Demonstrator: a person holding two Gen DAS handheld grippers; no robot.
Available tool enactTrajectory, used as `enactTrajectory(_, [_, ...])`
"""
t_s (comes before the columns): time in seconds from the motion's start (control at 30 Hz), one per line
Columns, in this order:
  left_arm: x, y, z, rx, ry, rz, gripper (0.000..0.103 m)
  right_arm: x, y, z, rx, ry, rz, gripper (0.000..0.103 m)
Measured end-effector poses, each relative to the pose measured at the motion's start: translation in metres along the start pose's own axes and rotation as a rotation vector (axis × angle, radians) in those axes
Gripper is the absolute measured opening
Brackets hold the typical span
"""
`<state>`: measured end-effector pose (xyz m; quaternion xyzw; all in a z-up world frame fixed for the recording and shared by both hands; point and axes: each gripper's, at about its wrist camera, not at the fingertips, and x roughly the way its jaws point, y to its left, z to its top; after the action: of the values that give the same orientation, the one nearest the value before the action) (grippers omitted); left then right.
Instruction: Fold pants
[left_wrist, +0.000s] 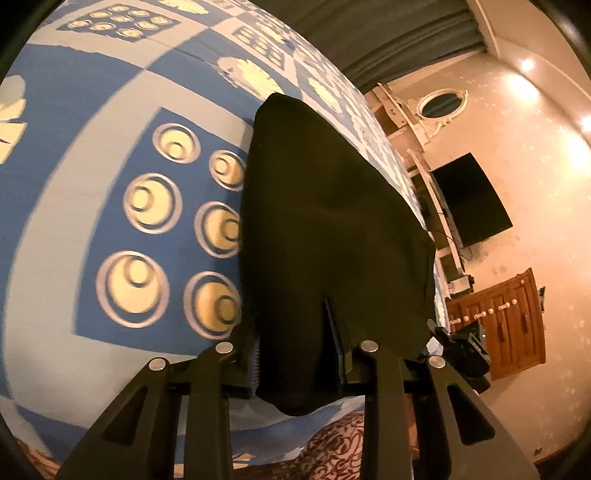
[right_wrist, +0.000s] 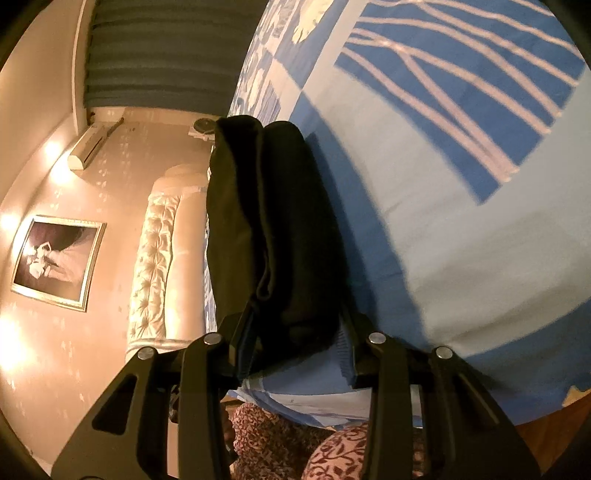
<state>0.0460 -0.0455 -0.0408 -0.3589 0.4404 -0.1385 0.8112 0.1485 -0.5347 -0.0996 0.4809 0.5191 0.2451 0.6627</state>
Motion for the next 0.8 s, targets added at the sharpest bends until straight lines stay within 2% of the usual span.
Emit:
enactTrajectory(0.43, [-0.046,0.032,0.001,-0.048,-0.043,0.091,0.03,0.054,0.031,-0.007,-0.046,0.109,-0.001,0.036])
enactTrajectory(0.8, [-0.049,0.035,0.001,-0.053,-0.044,0.097,0.03,0.066,0.041,-0.011,-0.039,0.112,-0.008,0.036])
